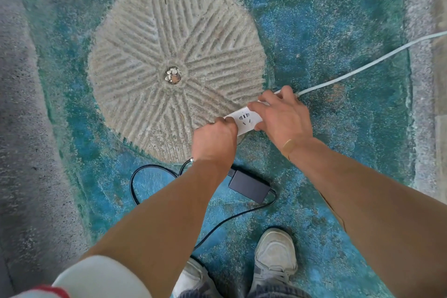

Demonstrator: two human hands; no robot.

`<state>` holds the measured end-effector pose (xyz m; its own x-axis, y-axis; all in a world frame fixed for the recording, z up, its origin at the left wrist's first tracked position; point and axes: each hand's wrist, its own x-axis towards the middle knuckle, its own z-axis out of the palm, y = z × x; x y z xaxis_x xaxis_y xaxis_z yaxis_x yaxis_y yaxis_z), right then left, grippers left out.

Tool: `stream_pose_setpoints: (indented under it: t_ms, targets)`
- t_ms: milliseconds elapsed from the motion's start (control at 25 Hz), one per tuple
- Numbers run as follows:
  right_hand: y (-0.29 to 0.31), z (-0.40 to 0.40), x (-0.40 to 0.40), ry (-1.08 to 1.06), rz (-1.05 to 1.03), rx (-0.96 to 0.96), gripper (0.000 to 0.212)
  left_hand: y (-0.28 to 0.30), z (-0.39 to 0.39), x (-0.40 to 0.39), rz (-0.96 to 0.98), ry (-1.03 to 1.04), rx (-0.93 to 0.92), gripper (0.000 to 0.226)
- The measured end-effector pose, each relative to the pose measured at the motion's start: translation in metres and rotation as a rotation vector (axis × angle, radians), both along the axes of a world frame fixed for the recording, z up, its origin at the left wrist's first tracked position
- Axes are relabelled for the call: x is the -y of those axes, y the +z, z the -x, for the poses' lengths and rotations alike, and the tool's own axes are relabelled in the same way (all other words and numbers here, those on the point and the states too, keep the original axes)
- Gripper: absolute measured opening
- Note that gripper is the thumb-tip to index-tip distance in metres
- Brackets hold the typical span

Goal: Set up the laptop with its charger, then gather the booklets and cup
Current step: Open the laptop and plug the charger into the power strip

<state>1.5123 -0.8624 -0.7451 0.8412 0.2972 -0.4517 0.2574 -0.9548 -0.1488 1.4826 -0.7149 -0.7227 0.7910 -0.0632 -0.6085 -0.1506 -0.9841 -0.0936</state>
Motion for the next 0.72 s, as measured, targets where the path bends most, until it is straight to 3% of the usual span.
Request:
stream_pose_setpoints:
  t_ms: [200,280,360,440,720]
  targets:
    - [0.0,0.007,-0.006,-0.038,0.021,0.011,0.039,-0.002,0.005,-0.001,0.03,0.028,0.039,0.019]
    - [0.002,0.018,-0.012,-0.135,-0.038,-0.081,0.054,-0.001,0.007,-0.003,0.057,0.083,0.073,0.022]
    - [0.009,0.034,-0.016,-0.229,-0.103,-0.258,0.073,0.003,0.008,-0.005,0.089,0.161,0.061,0.033]
    - [0.024,0.055,-0.015,-0.216,-0.067,-0.317,0.084,0.013,0.009,-0.005,0.135,0.239,-0.033,0.052]
    - [0.13,0.07,-0.021,-0.04,0.059,-0.323,0.082,0.109,0.031,-0.043,0.261,0.301,-0.14,0.089]
